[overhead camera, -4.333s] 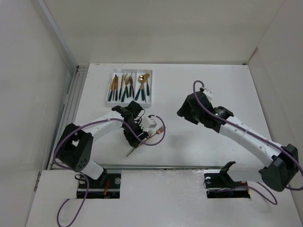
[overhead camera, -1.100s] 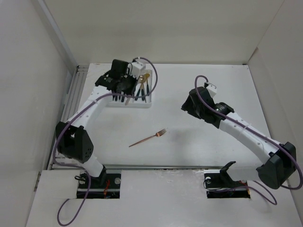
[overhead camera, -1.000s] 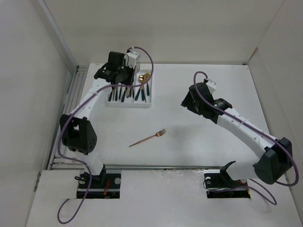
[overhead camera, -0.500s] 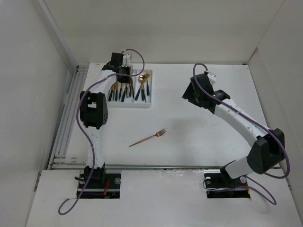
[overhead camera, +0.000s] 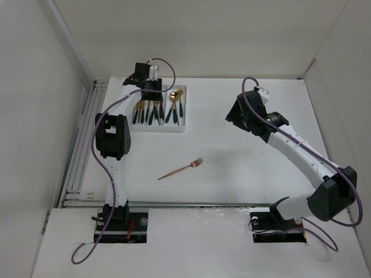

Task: Sort the eating utensils into containers

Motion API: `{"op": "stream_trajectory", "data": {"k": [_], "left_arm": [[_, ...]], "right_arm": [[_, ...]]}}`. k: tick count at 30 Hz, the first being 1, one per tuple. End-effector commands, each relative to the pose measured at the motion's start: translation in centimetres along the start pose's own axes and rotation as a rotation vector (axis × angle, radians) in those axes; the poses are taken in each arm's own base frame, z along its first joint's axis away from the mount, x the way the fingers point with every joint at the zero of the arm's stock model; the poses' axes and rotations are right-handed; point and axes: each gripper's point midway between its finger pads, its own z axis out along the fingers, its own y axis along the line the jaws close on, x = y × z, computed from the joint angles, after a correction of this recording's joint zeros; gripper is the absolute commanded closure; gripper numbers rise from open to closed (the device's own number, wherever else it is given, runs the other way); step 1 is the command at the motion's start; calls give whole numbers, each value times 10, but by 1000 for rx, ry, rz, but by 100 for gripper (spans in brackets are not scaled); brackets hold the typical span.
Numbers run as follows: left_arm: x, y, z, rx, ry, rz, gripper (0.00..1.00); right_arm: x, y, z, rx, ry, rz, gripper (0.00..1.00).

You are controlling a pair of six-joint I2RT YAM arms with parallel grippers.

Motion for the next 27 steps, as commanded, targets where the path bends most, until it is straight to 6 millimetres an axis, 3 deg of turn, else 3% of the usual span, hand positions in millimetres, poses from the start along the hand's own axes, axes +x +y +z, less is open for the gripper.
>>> {"op": "stream_trajectory", "data": {"k": [1, 3, 4, 5, 6, 8, 9, 10, 12, 13, 15, 16, 20, 22, 27], "left_arm": [[-65, -25, -101, 30, -208, 60, 54], [-42, -47, -114, 64, -182, 195, 50], [-34, -56, -123, 86, -178, 254, 42], [-32, -79, -151, 134, -217, 330, 37], [1, -84, -147, 169, -157, 389, 34], [43, -98, -168, 251, -82, 588, 33], [89, -112, -165, 338, 18, 661, 33], [123, -113, -170, 378, 110, 713, 33], [168, -124, -179, 428, 185, 843, 32], [207, -117, -175, 439, 275, 865, 32], [237, -120, -180, 452, 313, 911, 32], [262, -121, -180, 464, 356, 946, 32], [287, -129, -174, 451, 353, 978, 31], [293, -131, -158, 418, 366, 981, 31], [317, -137, -142, 427, 472, 978, 31]], "right_arm": [[-10, 8, -25, -44, -50, -2, 37], [-3, 10, -32, -53, -45, -19, 37], [2, 8, -37, -59, -37, -19, 37], [8, 11, -42, -70, -35, -33, 37], [16, 9, -43, -73, -22, -35, 37], [25, 6, -52, -76, -12, -19, 36], [33, 8, -56, -92, -1, -24, 36], [41, 3, -56, -87, 12, -24, 36], [45, -1, -64, -95, 16, 8, 35], [54, -6, -65, -88, 35, -1, 33], [57, -10, -75, -104, 35, 37, 33], [57, -12, -78, -109, 32, 51, 32], [59, -26, -93, -134, 28, 82, 31], [53, -27, -103, -158, 13, 105, 31], [51, -36, -108, -140, 0, 114, 31]]}}
